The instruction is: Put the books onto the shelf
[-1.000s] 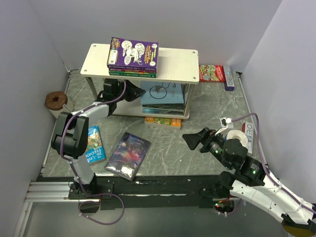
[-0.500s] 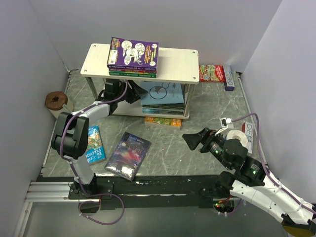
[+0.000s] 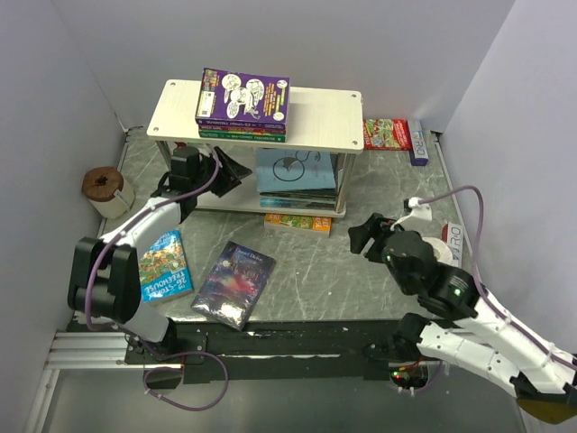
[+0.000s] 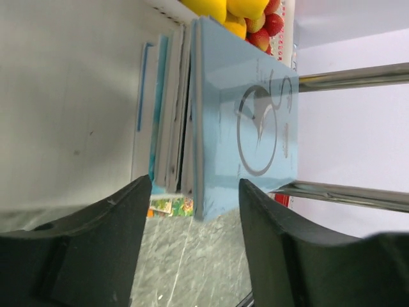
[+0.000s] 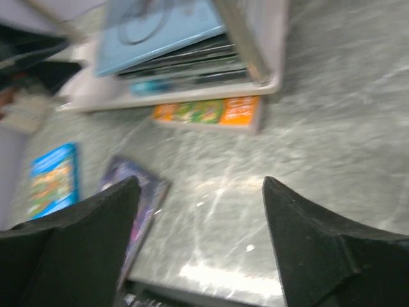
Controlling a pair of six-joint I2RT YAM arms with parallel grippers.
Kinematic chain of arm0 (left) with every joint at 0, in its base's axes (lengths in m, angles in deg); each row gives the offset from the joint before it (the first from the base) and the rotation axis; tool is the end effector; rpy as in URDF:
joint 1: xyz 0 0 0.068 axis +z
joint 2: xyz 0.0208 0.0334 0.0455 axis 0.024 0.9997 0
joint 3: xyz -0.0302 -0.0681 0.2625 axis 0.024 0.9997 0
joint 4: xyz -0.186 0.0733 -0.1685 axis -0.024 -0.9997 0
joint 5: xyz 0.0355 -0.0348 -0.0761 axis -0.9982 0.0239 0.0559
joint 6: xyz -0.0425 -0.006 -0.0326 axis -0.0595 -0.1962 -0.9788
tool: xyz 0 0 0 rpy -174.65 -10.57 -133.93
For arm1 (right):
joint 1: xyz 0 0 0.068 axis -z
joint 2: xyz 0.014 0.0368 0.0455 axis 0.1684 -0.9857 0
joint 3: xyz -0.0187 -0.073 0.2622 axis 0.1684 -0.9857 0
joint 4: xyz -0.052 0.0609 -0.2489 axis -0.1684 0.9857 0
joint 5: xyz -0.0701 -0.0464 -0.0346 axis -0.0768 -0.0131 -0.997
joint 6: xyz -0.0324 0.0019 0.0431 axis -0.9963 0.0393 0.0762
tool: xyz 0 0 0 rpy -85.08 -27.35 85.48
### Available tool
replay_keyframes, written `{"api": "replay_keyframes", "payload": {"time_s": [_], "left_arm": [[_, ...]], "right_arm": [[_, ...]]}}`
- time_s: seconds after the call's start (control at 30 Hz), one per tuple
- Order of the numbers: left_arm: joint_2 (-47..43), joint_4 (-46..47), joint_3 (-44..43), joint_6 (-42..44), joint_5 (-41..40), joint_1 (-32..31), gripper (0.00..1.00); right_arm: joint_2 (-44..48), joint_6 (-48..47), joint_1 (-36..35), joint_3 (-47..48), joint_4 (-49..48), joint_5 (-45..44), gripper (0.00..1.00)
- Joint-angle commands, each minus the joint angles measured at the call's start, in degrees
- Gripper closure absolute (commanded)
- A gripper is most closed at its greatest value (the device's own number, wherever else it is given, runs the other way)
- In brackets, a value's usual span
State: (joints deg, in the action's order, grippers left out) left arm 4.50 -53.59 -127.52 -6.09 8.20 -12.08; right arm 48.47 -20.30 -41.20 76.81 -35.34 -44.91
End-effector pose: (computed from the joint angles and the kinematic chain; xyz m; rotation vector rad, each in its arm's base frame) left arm 0.3416 -0.0940 0.2686 -0.5048 2.0708 -1.0688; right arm 0.0941 0.0849 0.3326 0.2085 1.9386 0.5057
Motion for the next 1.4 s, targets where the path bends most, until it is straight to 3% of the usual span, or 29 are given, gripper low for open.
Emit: {"api": "replay_keyframes", "payload": {"time_s": [0.0,0.03,0.07,0.17,0.27,0.43,0.47,0.6,0.9,1.07,1.27,1.37], "left_arm": [[-7.7,4.1,1.4,1.7,-6.1,-0.7,0.40],[-8.3,3.3,1.5,2.2,-7.1,-1.3,0.43],[-8.4,2.4,1.5,2.4,-9.2,-1.6,0.47],[-8.2,0.4,1.5,1.8,-13.3,-2.5,0.55],[-7.9,-1.4,1.3,-0.1,-17.1,-2.7,0.61],[-5.8,0.8,0.9,-2.5,-19.2,-2.7,0.64],[-5.2,1.5,0.7,-3.1,-19.0,-2.7,0.66],[-2.2,5.6,-0.1,-6.5,-18.6,-2.7,0.74],[2.8,15.1,-0.6,-6.3,-22.4,-4.6,0.79],[2.8,31.9,6.8,-5.2,-24.7,-5.4,0.77],[6.4,54.2,16.5,-10.3,-25.2,-5.5,0.80],[8.6,59.9,17.9,-11.9,-24.6,-6.0,0.82]], "right_arm": [[-6.0,-1.3,2.5,2.1,0.2,-7.9,0.35],[-7.0,-1.0,4.6,2.2,-0.4,-7.7,0.43],[-8.4,-0.5,5.8,2.4,-1.4,-7.2,0.59],[-9.3,1.2,11.2,1.3,-5.2,-4.4,0.84],[-9.5,2.9,18.6,0.3,-10.2,1.0,0.93],[-14.6,3.4,29.3,1.1,-18.8,13.5,1.00],[-16.2,3.9,32.8,2.1,-19.8,20.6,1.00],[-23.1,4.7,36.8,4.3,-24.0,28.7,1.00],[-31.5,6.9,38.6,5.7,-30.6,29.7,1.00],[-32.4,8.9,41.4,3.2,-34.4,31.5,1.00],[-34.9,14.0,46.1,0.2,-41.0,38.4,1.00],[-36.2,14.8,46.8,-0.4,-44.4,40.3,1.00]]}}
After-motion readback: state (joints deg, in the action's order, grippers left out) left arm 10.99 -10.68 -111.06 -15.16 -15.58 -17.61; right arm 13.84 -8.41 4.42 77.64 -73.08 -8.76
